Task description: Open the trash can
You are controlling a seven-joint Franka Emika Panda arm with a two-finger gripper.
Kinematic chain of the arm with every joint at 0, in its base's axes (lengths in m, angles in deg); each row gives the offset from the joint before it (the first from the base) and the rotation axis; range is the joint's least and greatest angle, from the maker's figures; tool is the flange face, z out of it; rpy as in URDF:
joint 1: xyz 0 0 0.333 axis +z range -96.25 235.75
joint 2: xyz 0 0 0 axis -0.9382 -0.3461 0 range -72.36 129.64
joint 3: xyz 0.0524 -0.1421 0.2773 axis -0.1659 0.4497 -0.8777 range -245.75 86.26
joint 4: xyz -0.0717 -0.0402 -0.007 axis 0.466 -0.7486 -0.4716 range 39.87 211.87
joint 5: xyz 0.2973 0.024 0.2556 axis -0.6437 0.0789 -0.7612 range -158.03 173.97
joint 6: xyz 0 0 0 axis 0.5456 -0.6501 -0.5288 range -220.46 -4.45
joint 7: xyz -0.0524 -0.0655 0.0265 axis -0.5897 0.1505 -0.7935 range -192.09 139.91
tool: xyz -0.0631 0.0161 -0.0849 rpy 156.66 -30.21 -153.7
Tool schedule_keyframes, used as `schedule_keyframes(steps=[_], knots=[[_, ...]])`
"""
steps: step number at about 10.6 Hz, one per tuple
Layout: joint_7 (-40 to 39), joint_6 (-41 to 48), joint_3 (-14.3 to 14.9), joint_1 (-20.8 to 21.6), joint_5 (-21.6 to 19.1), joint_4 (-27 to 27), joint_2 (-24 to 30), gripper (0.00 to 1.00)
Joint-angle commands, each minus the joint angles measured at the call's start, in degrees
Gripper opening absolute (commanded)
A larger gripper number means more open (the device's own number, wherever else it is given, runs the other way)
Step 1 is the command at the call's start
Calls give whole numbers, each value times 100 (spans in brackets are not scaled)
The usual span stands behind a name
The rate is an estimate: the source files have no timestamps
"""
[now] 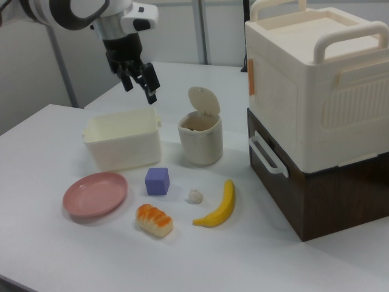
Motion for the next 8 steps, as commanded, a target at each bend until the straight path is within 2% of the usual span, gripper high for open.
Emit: schedule_keyframes(steps=[1,2,4,8], knots=[[-147,11,43,260,195,526,268,100],[-408,11,43,260,221,666,373,100],[-1418,220,43,261,266,668,409,100],[-1492,248,34,313,239,659,357,100]])
